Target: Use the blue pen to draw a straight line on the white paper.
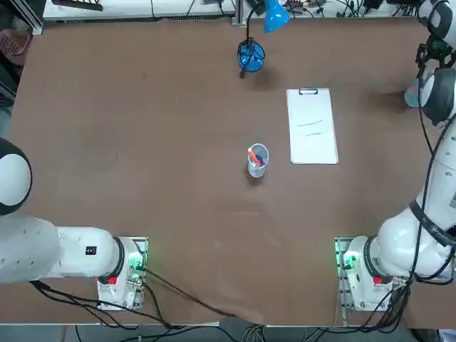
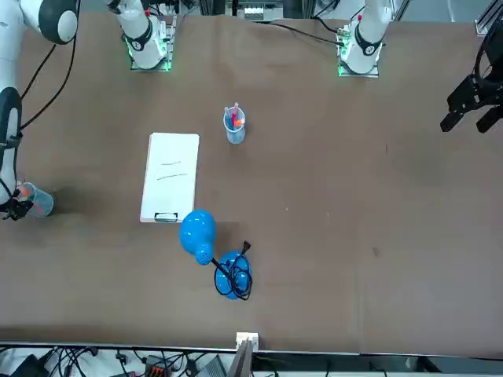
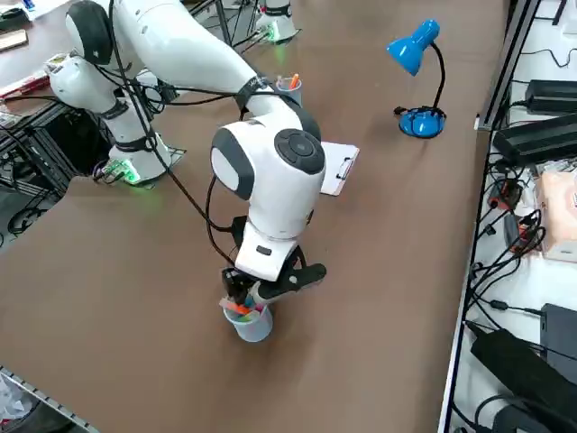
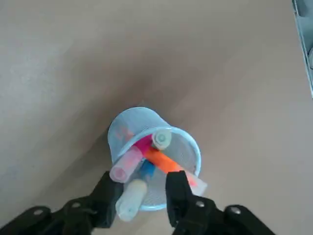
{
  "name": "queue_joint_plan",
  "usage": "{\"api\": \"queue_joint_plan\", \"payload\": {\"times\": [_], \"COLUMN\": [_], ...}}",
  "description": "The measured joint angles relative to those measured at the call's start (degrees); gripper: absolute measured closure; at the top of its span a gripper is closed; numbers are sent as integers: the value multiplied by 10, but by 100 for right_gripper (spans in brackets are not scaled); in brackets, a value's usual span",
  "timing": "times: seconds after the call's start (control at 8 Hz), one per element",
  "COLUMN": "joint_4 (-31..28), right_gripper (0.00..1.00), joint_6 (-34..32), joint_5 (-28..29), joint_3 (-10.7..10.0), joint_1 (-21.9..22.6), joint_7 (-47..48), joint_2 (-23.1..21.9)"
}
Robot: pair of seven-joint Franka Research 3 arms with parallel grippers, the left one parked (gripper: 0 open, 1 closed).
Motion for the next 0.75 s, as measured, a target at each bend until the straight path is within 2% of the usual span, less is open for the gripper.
{"api": "queue_joint_plan", "payload": {"times": [0.38, 0.5, 0.75], "joint_4": [2, 3, 5], "right_gripper": [71, 76, 79], "joint_6": [1, 0, 0], "joint_5": [6, 6, 6], "joint_3": [2, 2, 0], "joint_1": [1, 2, 1], "joint_7": [0, 0, 0], "joint_2": [0, 0, 0]}}
